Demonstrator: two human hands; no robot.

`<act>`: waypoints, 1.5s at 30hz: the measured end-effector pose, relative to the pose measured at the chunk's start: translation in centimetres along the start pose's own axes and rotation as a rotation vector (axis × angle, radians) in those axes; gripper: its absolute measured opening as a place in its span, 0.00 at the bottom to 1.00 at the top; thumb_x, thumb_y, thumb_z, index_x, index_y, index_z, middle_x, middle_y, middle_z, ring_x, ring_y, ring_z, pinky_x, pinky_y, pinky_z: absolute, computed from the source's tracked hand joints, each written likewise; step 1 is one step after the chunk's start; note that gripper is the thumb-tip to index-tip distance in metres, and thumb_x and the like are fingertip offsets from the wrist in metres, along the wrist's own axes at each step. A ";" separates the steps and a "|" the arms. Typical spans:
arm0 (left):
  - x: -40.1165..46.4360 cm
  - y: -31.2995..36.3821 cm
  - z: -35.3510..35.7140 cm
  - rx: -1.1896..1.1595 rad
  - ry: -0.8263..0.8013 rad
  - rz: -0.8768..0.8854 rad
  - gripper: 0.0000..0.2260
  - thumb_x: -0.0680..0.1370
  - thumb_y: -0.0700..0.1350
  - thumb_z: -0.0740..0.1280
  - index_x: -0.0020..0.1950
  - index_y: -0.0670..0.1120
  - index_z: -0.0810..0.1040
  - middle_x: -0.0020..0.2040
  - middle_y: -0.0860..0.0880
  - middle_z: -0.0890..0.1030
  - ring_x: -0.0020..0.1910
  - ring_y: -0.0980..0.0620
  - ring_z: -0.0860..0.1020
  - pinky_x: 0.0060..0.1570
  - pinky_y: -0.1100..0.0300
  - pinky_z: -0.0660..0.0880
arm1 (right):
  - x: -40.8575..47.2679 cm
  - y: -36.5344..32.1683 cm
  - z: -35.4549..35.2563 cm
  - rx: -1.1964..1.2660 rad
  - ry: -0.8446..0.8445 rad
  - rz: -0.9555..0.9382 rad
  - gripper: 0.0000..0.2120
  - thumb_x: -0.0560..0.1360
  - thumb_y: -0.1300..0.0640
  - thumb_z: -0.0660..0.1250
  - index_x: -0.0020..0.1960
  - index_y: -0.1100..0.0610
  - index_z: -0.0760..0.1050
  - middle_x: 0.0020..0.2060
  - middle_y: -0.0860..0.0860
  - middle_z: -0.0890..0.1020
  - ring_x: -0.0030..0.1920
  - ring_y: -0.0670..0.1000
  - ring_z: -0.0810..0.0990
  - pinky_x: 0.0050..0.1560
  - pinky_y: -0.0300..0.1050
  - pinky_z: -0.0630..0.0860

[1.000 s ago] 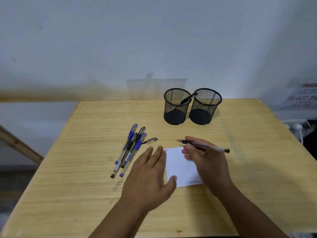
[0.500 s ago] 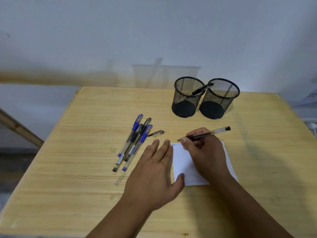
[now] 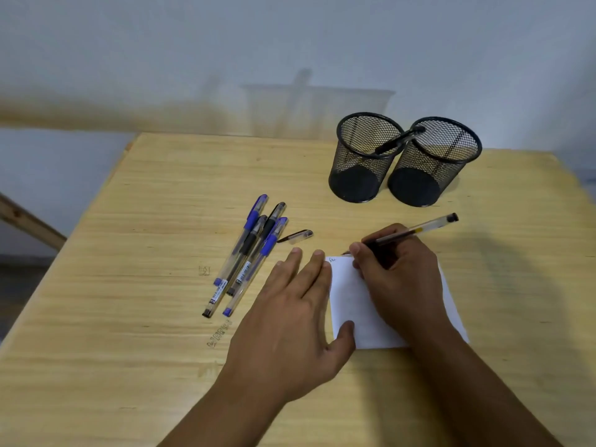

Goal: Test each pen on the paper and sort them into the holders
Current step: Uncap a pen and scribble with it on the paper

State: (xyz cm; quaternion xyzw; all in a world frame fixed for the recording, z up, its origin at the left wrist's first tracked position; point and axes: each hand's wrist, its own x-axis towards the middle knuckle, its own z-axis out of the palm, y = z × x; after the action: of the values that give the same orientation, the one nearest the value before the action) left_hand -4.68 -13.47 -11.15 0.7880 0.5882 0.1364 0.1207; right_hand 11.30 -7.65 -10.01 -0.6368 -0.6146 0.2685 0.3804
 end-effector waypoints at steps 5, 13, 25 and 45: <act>0.1 -0.1 0.1 0.006 -0.012 0.011 0.35 0.75 0.63 0.57 0.77 0.45 0.63 0.78 0.49 0.61 0.79 0.48 0.52 0.76 0.52 0.55 | 0.0 0.2 0.2 -0.031 -0.002 -0.030 0.05 0.74 0.52 0.71 0.45 0.53 0.79 0.37 0.43 0.82 0.41 0.40 0.81 0.43 0.25 0.72; 0.1 0.0 0.0 0.022 -0.015 0.011 0.35 0.75 0.63 0.57 0.77 0.45 0.63 0.78 0.49 0.62 0.79 0.47 0.53 0.75 0.54 0.52 | -0.2 -0.2 0.3 -0.027 0.003 -0.031 0.04 0.74 0.53 0.72 0.44 0.51 0.78 0.35 0.38 0.79 0.40 0.35 0.79 0.42 0.23 0.71; 0.1 0.1 0.0 0.007 0.005 0.010 0.34 0.74 0.61 0.59 0.75 0.44 0.66 0.77 0.48 0.65 0.78 0.47 0.55 0.75 0.54 0.54 | -0.2 -0.2 0.4 -0.053 0.009 -0.030 0.04 0.74 0.53 0.72 0.44 0.52 0.78 0.34 0.37 0.78 0.40 0.31 0.78 0.42 0.20 0.69; 0.1 0.2 0.0 -0.002 0.011 0.004 0.34 0.75 0.63 0.58 0.77 0.46 0.64 0.78 0.50 0.61 0.79 0.50 0.51 0.74 0.57 0.48 | -0.5 -0.2 0.3 -0.047 0.004 -0.034 0.05 0.74 0.55 0.72 0.44 0.52 0.75 0.35 0.40 0.79 0.39 0.32 0.78 0.40 0.21 0.69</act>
State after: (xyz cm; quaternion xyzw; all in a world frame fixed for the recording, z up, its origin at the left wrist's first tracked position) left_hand -4.47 -13.40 -11.04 0.7882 0.5872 0.1415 0.1179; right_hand 10.85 -8.10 -10.06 -0.6355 -0.6307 0.2464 0.3710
